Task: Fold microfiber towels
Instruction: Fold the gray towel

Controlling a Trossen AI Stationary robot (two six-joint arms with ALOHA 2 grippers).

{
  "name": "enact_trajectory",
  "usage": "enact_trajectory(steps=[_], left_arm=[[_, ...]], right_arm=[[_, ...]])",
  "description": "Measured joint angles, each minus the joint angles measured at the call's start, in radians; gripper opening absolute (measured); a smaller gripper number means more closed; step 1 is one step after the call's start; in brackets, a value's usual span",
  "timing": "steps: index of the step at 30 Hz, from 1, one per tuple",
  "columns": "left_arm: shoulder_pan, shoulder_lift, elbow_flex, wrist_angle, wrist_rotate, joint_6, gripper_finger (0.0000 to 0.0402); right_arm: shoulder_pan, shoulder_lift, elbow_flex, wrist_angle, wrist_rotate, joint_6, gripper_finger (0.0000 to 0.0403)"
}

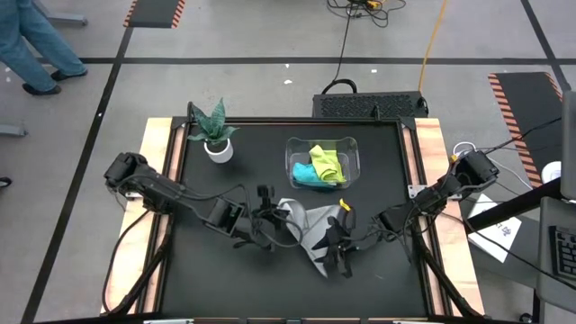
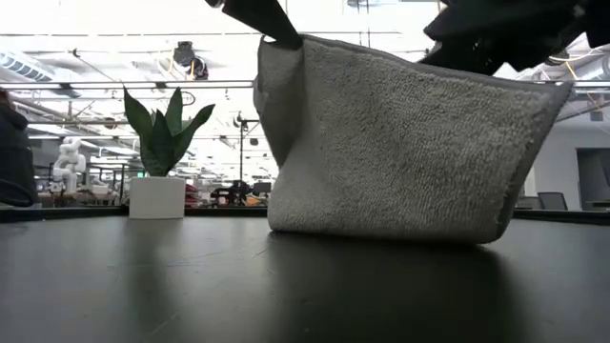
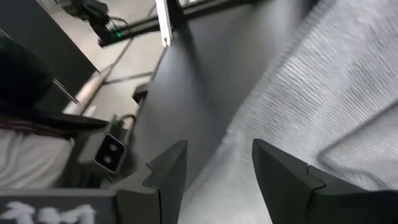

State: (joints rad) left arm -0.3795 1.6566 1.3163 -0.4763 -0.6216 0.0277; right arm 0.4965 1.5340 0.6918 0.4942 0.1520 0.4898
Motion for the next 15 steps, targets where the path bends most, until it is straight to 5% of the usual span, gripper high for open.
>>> enact_trajectory(steps=[11, 15], left_arm=[[0.040, 0.000, 0.000, 0.013, -0.005, 0.000, 0.0001], [0.032, -0.006, 0.000, 0.007, -0.006, 0.009, 0.0002]], right_arm=[[0.003, 0.000, 0.001, -0.110, 0.005, 0.114, 0.0169], [0.002, 0.000, 0.001, -0.248, 0.007, 0.152, 0.0130]])
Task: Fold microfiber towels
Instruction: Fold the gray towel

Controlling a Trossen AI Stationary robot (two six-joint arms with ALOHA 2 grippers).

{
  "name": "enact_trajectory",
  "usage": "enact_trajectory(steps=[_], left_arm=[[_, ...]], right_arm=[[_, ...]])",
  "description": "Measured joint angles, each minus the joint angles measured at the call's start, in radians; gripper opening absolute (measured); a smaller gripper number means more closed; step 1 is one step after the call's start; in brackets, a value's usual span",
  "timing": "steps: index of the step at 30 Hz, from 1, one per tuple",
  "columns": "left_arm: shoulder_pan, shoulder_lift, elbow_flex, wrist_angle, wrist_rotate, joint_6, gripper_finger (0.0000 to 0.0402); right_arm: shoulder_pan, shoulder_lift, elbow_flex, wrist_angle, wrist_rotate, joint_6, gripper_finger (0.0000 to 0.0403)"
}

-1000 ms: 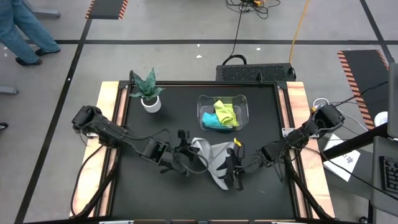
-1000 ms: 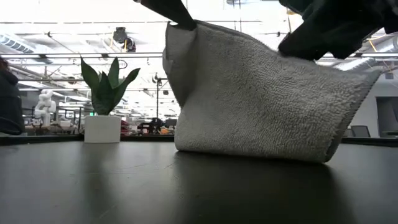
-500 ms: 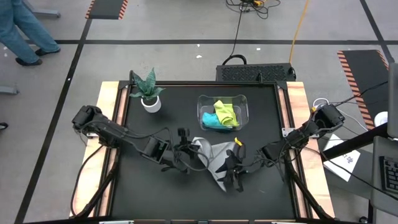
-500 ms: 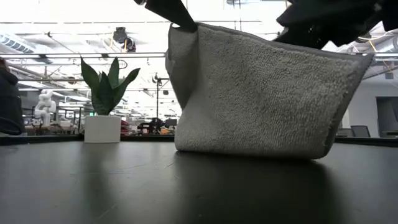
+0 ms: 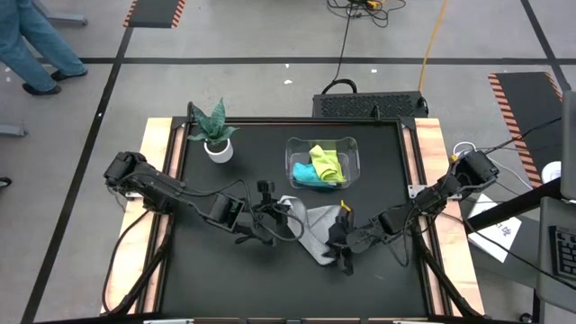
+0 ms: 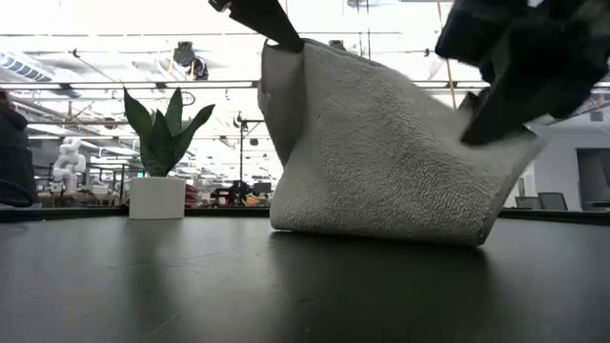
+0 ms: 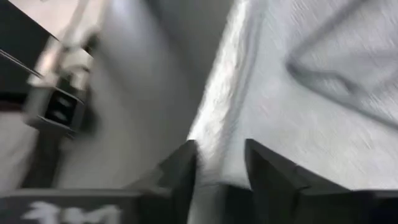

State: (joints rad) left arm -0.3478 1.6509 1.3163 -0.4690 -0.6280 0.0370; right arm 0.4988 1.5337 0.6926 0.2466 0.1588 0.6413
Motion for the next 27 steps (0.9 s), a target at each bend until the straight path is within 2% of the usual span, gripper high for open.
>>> enact_trajectory(steps=[4, 6, 12, 15, 19, 23, 27], left_arm=[[-0.025, -0.006, 0.000, -0.043, 0.000, 0.019, 0.0001], [-0.042, -0.017, 0.000, -0.097, 0.000, 0.021, 0.0002], [-0.078, -0.054, 0.001, -0.235, 0.020, -0.082, 0.0001], [-0.113, -0.070, -0.002, -0.329, 0.083, -0.152, 0.0002], [-0.159, -0.073, 0.001, -0.331, 0.202, -0.197, 0.0001], [-0.208, -0.068, 0.002, -0.309, 0.280, -0.233, 0.0001], [-0.256, -0.064, -0.016, -0.236, 0.317, -0.256, 0.0002]], right_arm=[[-0.005, -0.009, 0.000, -0.077, 0.002, -0.035, 0.0040], [-0.011, -0.035, 0.000, -0.098, 0.002, -0.060, 0.0011], [-0.043, -0.222, 0.000, -0.212, 0.028, -0.097, 0.0002], [-0.041, -0.332, 0.000, -0.241, 0.025, -0.109, 0.0001], [-0.014, -0.426, 0.001, -0.282, 0.025, -0.107, 0.0001], [0.034, -0.409, 0.002, -0.261, 0.006, -0.053, 0.0001], [0.100, -0.306, 0.002, -0.203, 0.002, 0.026, 0.0000]])
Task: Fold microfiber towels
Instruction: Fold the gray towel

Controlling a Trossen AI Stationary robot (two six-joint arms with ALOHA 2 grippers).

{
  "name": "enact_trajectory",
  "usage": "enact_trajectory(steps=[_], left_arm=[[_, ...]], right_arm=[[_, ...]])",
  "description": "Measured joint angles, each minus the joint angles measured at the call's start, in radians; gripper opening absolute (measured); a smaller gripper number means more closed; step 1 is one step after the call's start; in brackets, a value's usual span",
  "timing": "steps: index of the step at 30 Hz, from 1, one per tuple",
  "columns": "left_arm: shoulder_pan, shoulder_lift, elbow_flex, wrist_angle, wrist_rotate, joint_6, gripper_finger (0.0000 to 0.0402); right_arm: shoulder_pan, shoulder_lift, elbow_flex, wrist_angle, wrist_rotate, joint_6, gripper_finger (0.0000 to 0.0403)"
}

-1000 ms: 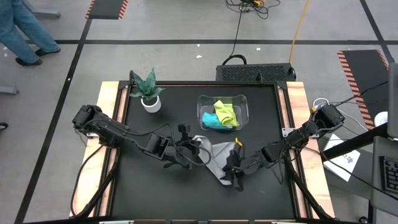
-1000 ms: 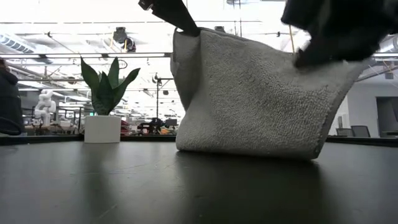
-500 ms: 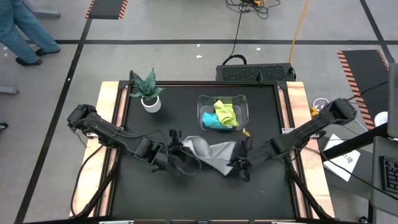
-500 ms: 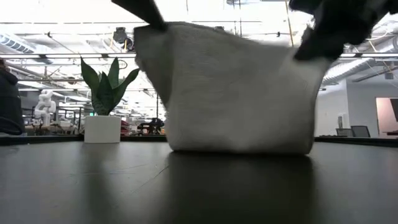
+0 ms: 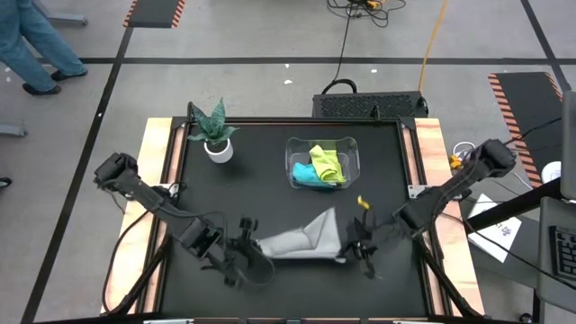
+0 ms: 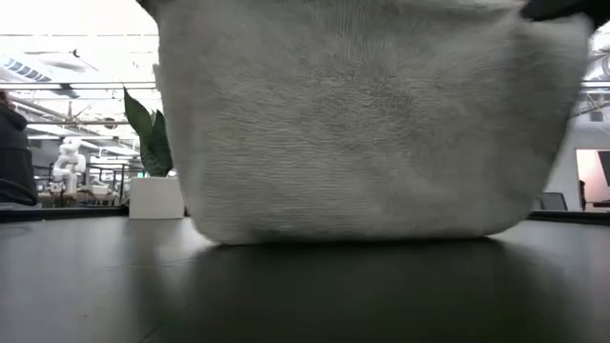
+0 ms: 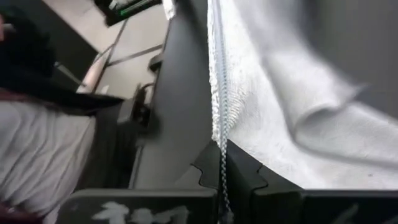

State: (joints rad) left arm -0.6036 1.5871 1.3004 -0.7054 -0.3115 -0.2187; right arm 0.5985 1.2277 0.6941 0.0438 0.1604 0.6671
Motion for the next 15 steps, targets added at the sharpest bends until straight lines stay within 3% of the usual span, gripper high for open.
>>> enact_trajectory(steps=[9, 15], left_arm=[[-0.105, 0.000, -0.135, 0.280, 0.100, -0.072, 0.0003], [-0.150, 0.000, -0.268, 0.451, 0.101, -0.155, 0.0003]], right_arm=[[0.134, 0.310, 0.000, 0.438, -0.057, 0.071, 0.0000], [0.170, 0.413, 0.000, 0.537, -0.064, 0.127, 0.0000]])
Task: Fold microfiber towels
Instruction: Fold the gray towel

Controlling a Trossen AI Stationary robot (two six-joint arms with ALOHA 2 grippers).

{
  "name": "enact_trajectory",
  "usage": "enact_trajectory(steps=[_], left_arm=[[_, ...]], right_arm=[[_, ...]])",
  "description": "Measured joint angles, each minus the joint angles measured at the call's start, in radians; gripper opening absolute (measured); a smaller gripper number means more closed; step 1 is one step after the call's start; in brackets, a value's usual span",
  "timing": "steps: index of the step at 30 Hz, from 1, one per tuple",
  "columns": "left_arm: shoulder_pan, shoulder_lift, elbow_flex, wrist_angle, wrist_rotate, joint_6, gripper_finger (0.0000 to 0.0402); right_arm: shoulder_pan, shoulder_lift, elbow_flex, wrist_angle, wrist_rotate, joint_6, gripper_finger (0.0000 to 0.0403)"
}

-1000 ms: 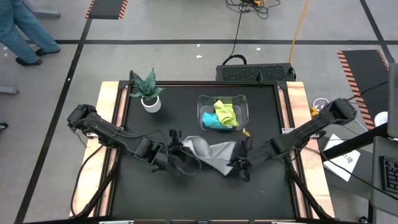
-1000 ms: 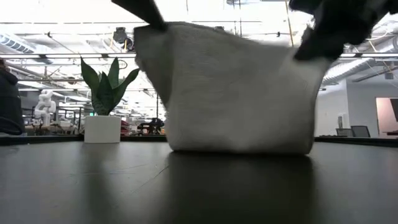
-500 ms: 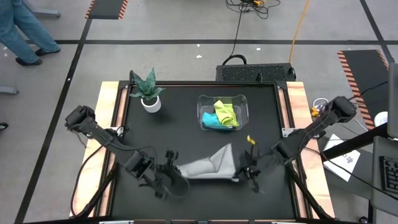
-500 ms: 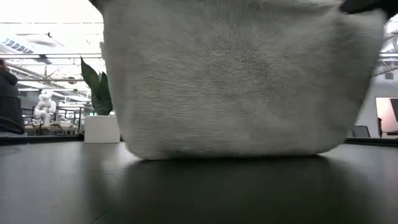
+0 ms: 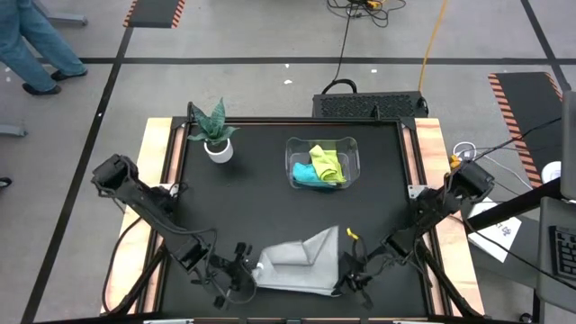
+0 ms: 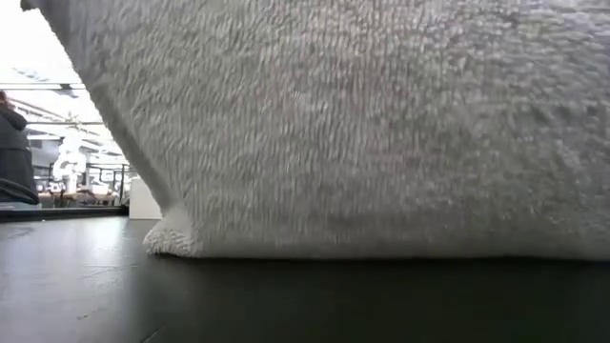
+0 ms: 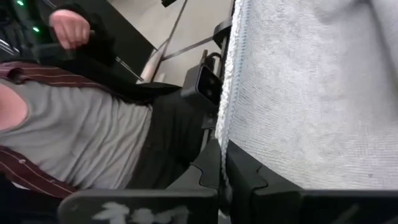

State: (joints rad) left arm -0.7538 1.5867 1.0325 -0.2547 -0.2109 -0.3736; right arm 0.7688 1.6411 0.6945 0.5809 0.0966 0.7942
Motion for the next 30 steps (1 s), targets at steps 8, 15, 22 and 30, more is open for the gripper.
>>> enact_trajectory(steps=[8, 15, 22, 30], left_arm=[[0.043, -0.008, -0.033, -0.040, -0.022, 0.020, 0.0005], [0.174, -0.018, 0.006, -0.200, -0.099, 0.104, 0.0003], [0.325, -0.019, 0.015, -0.322, -0.150, 0.093, 0.0006], [0.444, -0.019, 0.015, -0.318, -0.146, 0.191, 0.0008]], right_arm=[[-0.027, -0.014, -0.002, -0.018, -0.020, 0.017, 0.0000], [-0.099, -0.116, -0.003, -0.170, -0.009, -0.053, 0.0000], [-0.197, -0.190, -0.003, -0.420, 0.038, 0.020, 0.0000], [-0.288, -0.194, -0.001, -0.622, 0.039, 0.058, 0.0000]])
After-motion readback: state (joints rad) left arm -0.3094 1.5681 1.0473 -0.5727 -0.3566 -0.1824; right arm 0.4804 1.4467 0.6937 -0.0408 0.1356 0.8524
